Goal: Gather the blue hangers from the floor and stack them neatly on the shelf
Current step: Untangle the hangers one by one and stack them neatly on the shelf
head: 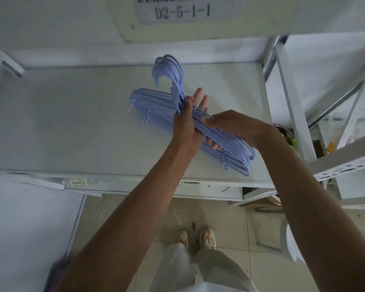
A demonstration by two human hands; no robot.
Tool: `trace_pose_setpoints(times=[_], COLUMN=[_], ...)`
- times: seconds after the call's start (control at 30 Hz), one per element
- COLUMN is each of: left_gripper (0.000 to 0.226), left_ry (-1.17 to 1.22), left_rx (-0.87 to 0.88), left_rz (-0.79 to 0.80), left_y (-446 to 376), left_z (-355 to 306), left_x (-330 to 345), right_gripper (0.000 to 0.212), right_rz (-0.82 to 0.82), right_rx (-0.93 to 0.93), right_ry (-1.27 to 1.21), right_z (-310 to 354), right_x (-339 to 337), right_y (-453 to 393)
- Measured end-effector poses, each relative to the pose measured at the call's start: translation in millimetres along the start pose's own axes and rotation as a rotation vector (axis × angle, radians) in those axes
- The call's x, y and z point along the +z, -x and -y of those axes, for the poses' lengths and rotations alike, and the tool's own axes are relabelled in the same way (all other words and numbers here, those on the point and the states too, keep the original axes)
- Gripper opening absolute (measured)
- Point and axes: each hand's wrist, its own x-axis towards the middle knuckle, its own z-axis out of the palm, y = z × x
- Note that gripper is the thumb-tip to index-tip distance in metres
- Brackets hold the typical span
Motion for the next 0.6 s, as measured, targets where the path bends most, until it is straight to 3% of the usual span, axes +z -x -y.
trace_pose_setpoints(times=[0.07, 0.2, 0.33, 0.4, 0.5, 0.6], left_gripper=[0.032, 0.034, 0.052, 0.034, 0.013, 0.029], left_ry=[-0.031, -0.136, -0.388, -0.686, -1.024, -1.486], left_rx=[-0.031, -0.148, -0.293, -0.124, 0.355, 0.737], left_rz=[0.043, 0.087, 0.109, 0.101, 0.002, 0.083], left_y=[8.9, 26.5, 47.7, 58.4, 37.7, -18.0], left_z=[2.1, -11.3, -44.2, -64.4, -105.3, -133.1], left_x=[-8.7, -25.8, -63.1, -85.9, -106.0, -98.4], right_gripper=[0.077, 0.061, 0.064, 0.068, 0.066, 0.065], right_rz=[0.044, 0.123, 0.092, 0.086, 0.082, 0.072], right_rx=[0.079, 0.121, 0.106, 0.122, 0.145, 0.189], right_ry=[0.125, 0.018, -0.012, 0.008, 0.046, 0.068], right_z=[11.0, 7.5, -0.2, 1.5, 5.6, 8.0], right_x=[0.7, 12.5, 13.0, 8.1, -3.2, -14.8], right_y=[-7.6, -16.7, -20.5, -19.0, -13.8, -9.0])
